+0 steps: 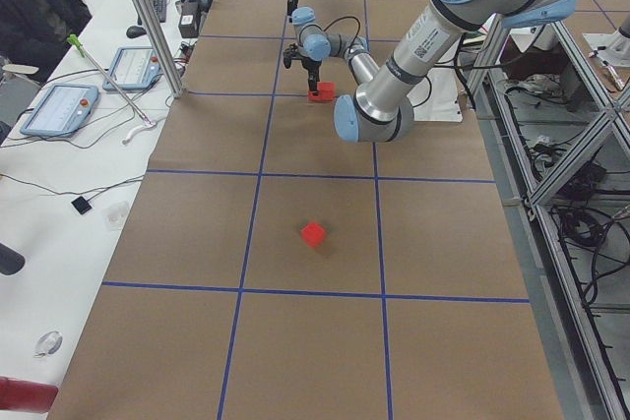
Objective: Form red blocks into L shape at center
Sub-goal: 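Lower the red cube beside the center cube, farther from the robot, then open the left gripper and move it toward the last red cube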
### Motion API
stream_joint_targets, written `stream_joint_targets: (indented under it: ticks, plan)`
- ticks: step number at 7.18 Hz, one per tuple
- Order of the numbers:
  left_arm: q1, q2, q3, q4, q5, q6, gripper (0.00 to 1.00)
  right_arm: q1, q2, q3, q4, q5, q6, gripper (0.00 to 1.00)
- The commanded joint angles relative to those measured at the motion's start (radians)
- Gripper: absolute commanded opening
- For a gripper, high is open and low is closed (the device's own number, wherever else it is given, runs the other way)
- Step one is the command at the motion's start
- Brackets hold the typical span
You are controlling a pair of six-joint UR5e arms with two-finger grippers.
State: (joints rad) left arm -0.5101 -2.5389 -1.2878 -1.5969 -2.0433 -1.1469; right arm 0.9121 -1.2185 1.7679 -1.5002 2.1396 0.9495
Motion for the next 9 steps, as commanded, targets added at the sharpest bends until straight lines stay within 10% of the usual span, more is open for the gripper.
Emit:
stream_joint_targets:
  ticks: [1,3,6,9]
  plan:
    - [-0.013,0.000,-0.025,-0.003,0.000,0.001,1.00,0.002,0.001,0.001,0.000,0.000,0.000,0.99]
    - [-0.074,0.075,-0.149,0.014,-0.014,0.013,1.00,0.005,-0.001,-0.001,0.000,-0.001,0.000,0.99]
    - [-0.213,0.560,-0.567,0.005,-0.044,0.282,1.00,0.010,-0.004,-0.002,0.000,-0.001,0.000,0.99]
    - [-0.446,0.884,-0.592,-0.091,-0.063,0.840,1.00,0.011,-0.009,0.002,0.000,-0.003,0.000,0.99]
